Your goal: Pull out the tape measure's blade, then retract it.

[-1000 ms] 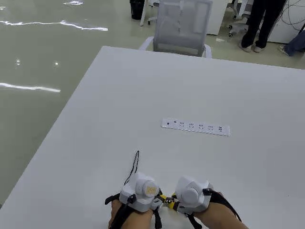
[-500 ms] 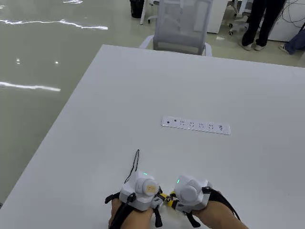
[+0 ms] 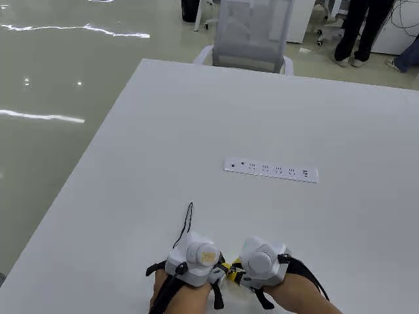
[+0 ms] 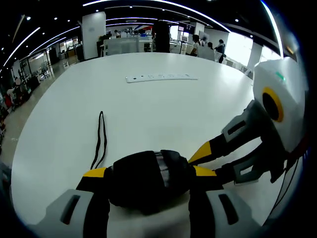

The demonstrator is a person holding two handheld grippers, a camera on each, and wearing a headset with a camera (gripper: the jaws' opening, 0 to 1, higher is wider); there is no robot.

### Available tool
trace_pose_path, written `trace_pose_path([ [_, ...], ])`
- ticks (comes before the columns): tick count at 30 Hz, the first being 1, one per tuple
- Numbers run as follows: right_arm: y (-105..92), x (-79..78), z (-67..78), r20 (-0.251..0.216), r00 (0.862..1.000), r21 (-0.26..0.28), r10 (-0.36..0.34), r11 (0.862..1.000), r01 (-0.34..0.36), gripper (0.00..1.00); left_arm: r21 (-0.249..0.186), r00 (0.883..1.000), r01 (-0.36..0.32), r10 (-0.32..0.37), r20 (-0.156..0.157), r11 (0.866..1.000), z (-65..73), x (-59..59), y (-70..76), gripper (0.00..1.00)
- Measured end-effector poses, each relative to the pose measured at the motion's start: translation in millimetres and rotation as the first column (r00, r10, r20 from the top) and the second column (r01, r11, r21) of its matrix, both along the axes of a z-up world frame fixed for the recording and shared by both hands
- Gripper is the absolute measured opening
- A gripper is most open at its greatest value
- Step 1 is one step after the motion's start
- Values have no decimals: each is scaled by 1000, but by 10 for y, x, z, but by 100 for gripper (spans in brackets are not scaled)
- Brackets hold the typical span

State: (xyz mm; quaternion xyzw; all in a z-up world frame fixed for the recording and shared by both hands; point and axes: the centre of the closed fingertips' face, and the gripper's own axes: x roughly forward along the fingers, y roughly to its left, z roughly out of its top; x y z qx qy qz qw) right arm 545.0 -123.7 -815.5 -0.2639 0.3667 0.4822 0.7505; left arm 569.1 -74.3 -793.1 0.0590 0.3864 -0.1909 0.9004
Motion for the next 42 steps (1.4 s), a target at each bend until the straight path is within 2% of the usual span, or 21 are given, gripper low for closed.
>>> trace_pose_path([
  [8,16,7,-7,1,1000,2,-4,1000,4,12,0,1000,-3,3,0,1000,4,-1,0,61],
  [12,19,1,10,19,1000,-3,17,1000,-17,13,-4,1000,-2,2,-2,1000,5,8,1,61],
  [19,23,19,5,-6,1000,32,-24,999,25,13,-10,1000,-11,11,-1,1000,1,19,2,61],
  [28,92,29,20,-6,999,47,-33,998,33,12,-33,1000,-19,19,-11,999,7,46,4,61],
  [42,98,22,24,27,1000,32,10,999,-11,13,-22,1000,-8,8,8,1000,15,41,2,61],
])
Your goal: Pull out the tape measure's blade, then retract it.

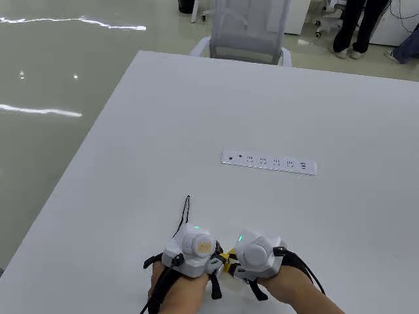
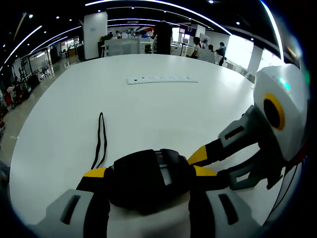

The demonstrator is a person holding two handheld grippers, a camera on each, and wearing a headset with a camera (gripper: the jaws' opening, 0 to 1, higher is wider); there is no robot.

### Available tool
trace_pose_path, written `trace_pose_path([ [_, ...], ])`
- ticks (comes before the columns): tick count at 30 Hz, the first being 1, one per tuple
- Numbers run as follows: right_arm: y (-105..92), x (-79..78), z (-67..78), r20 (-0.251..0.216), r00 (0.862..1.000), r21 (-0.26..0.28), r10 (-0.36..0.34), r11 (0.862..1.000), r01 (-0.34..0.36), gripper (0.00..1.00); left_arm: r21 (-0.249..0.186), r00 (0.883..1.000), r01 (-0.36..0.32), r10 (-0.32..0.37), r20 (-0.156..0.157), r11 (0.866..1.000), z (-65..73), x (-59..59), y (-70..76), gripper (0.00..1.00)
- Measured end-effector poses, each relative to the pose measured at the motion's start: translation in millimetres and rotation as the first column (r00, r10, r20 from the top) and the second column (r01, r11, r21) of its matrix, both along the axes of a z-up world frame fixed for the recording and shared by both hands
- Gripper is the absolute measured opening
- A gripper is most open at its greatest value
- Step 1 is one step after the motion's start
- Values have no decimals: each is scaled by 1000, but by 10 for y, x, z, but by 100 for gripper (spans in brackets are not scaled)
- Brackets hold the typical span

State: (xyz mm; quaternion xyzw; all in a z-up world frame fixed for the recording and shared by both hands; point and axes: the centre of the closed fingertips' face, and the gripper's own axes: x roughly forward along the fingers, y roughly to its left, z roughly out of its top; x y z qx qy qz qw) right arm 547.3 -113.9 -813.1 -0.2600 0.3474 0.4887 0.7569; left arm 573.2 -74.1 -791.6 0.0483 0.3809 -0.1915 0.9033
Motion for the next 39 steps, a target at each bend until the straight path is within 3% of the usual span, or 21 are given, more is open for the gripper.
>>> trace_pose_path([
  [4,-2,-5,15,4,1000,16,1,1000,-1,14,0,1000,2,-2,1,1000,3,-7,2,62],
  [6,3,-24,29,-23,1000,41,-14,999,15,15,3,1000,5,-5,2,1000,0,-8,1,62],
  [13,-7,-42,39,-27,999,43,-22,999,23,17,4,1000,4,-4,4,1000,-11,-8,0,61],
  [18,-56,-56,19,-3,1000,26,-10,1000,10,31,4,1000,2,-2,6,1000,-9,-11,1,62],
  [21,-111,-72,13,4,1000,14,-7,1000,7,31,3,1000,-1,1,7,1000,-5,-9,3,62],
  [24,-168,-45,8,30,999,3,-25,1000,25,25,0,1000,-2,2,6,1000,0,-6,4,62],
  [26,-177,-50,7,18,999,17,-39,999,38,21,0,1000,-3,3,4,1000,-7,-1,6,62],
  [31,-123,-74,-10,29,999,26,-33,999,33,16,1,1000,-5,5,8,1000,-15,-5,6,62],
  [32,-113,-74,2,50,999,14,-12,1000,12,11,0,1000,-5,5,7,1000,-14,-3,6,62],
  [33,-89,-103,-16,34,999,18,-18,1000,17,9,-2,1000,-7,7,5,1000,-15,-4,5,62],
  [34,-119,-101,-48,39,999,-12,-8,1000,9,8,-1,1000,-6,6,5,1000,-15,-4,5,62],
  [35,-76,-89,-30,53,999,10,-1,1000,1,7,-1,1000,-6,6,4,1000,-11,-4,5,62],
  [39,-97,-109,-21,18,1000,20,-25,1000,25,5,0,1000,-10,10,4,1000,-8,-8,4,62],
])
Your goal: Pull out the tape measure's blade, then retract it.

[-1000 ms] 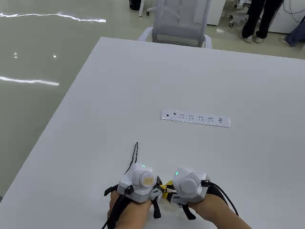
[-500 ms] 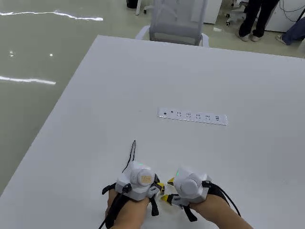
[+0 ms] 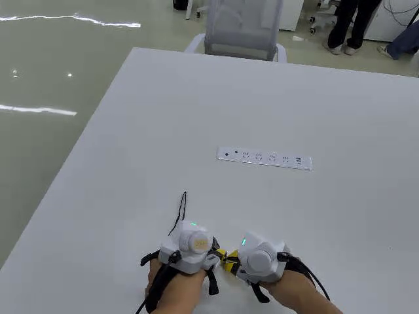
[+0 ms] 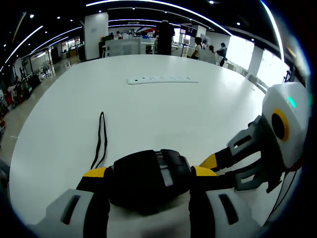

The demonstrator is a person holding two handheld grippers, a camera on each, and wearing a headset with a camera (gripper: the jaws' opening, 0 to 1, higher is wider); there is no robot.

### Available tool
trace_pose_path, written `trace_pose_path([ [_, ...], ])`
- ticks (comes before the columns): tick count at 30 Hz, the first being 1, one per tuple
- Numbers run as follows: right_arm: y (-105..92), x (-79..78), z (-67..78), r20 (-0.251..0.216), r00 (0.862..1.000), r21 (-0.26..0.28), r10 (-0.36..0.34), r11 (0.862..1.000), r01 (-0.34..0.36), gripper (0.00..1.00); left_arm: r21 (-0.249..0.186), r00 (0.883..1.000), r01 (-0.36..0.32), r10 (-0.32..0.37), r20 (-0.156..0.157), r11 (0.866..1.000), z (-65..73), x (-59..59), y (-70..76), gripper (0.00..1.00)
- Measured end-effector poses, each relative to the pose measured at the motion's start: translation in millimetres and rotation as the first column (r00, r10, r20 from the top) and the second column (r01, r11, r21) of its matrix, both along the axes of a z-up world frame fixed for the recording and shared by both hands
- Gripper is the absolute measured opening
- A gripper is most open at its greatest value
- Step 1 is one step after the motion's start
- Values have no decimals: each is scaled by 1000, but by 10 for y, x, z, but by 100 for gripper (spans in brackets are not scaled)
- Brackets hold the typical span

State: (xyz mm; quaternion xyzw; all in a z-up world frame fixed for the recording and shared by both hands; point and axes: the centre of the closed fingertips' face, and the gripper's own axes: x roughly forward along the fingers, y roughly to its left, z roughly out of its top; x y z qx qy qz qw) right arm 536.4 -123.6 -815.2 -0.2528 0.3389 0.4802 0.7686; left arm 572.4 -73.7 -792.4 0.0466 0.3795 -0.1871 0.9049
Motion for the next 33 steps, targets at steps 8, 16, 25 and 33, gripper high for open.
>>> trace_pose_path([
  [8,17,6,-26,-28,999,4,-32,999,32,3,-9,1000,-13,13,-4,1000,-1,9,3,62],
  [16,-12,-22,-18,-15,1000,0,-24,1000,24,3,-7,1000,-17,17,1,1000,3,4,2,62],
  [25,-251,54,115,-27,989,53,-148,987,149,51,-7,1000,-19,19,3,1000,0,14,1,63],
  [33,-442,1,135,-45,977,67,-210,975,212,78,-35,1000,-20,21,6,999,24,25,14,64],
])
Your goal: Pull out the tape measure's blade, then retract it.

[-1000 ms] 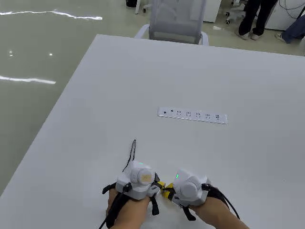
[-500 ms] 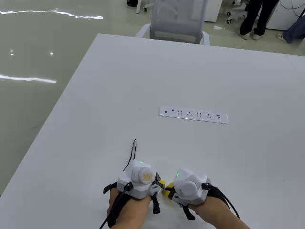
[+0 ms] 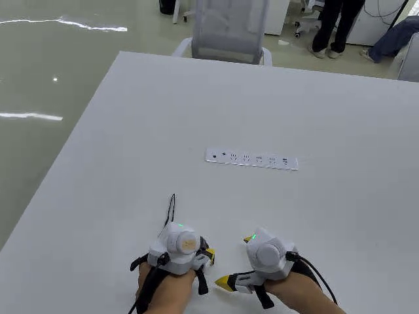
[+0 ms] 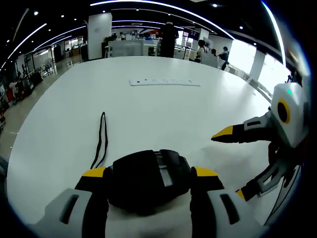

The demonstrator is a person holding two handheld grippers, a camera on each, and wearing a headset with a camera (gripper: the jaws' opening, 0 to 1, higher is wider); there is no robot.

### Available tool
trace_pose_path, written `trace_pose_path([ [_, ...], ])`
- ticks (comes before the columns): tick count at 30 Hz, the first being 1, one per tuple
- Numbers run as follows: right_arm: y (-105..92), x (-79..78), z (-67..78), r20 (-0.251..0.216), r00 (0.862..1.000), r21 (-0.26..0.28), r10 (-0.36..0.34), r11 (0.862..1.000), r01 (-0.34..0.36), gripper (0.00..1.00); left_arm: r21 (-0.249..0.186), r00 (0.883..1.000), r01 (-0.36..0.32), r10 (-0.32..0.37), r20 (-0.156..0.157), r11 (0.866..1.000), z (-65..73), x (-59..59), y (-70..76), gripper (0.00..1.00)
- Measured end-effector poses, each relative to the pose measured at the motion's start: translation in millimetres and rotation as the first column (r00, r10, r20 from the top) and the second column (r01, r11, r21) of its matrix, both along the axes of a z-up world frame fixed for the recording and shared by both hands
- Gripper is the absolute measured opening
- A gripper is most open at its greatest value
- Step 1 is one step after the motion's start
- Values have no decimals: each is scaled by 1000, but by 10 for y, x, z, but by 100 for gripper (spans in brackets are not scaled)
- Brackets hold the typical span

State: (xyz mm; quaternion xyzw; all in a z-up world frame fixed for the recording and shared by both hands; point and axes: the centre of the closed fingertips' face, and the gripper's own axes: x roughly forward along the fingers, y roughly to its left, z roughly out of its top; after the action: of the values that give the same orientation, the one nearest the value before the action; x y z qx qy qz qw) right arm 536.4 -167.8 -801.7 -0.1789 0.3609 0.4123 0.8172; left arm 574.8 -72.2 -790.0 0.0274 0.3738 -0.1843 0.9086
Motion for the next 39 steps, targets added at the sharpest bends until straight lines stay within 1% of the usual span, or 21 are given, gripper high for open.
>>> trace_pose_path([
  [2,-35,2,-14,-1,1000,-2,-9,1000,9,79,1,1000,17,-17,-9,1000,4,-3,-6,65],
  [3,-52,-2,-18,-2,1000,-4,-14,1000,14,79,17,999,49,-49,-7,999,8,-3,-13,65],
  [5,-65,0,-22,-5,1000,-8,-18,1000,18,80,45,996,86,-86,17,995,42,10,-33,66],
  [6,-67,1,-21,-6,1000,-7,-20,1000,20,81,36,996,80,-81,26,996,65,16,-37,66],
  [7,-69,1,-13,-7,1000,-5,-23,1000,23,81,17,996,65,-66,54,998,121,51,-33,65],
  [9,-69,8,-7,-4,1000,-4,-26,1000,26,82,-12,997,53,-53,52,999,141,68,-30,65],
  [10,-72,14,-13,-4,1000,-5,-27,1000,27,82,-34,997,42,-40,63,999,180,99,-23,65],
  [14,-68,13,-2,-7,999,-4,-34,999,34,84,-94,996,27,-20,82,995,287,184,-6,76],
  [16,-65,22,18,-4,999,0,-40,999,40,85,-116,996,33,-23,89,993,319,222,-9,85],
  [17,-66,28,29,-2,999,3,-45,999,45,87,-124,996,38,-27,91,992,326,238,-12,95],
  [18,-74,40,38,-2,998,6,-55,998,55,88,-114,994,48,-36,100,992,348,243,14,99],
  [19,-78,47,46,-4,998,12,-60,998,60,89,-111,992,62,-48,119,992,375,262,30,98],
  [20,-82,57,43,-8,997,18,-72,997,72,92,-114,990,75,-61,124,991,390,265,44,99],
  [22,-105,74,40,-7,996,15,-89,996,89,98,-131,990,87,-71,119,988,397,263,66,99],
  [23,-122,83,57,-6,995,15,-103,995,103,100,-128,989,96,-81,123,987,399,265,96,99],
  [24,-119,95,79,0,995,20,-102,995,102,100,-127,986,111,-94,136,986,413,268,108,99],
  [27,-149,122,114,18,993,20,-113,993,113,100,-129,980,150,-131,147,980,431,247,156,99],
  [31,-175,102,162,35,992,33,-118,993,117,100,-127,972,198,-177,157,972,450,187,236,99],
  [34,-206,59,189,42,991,32,-124,992,123,100,-112,962,236,-216,164,965,463,119,299,99],
  [36,-254,46,197,50,989,33,-136,990,135,100,-106,959,249,-230,165,963,454,73,360,99],
  [39,-301,-8,223,51,987,36,-153,988,152,100,-95,953,261,-241,187,961,501,0,459,99],
])
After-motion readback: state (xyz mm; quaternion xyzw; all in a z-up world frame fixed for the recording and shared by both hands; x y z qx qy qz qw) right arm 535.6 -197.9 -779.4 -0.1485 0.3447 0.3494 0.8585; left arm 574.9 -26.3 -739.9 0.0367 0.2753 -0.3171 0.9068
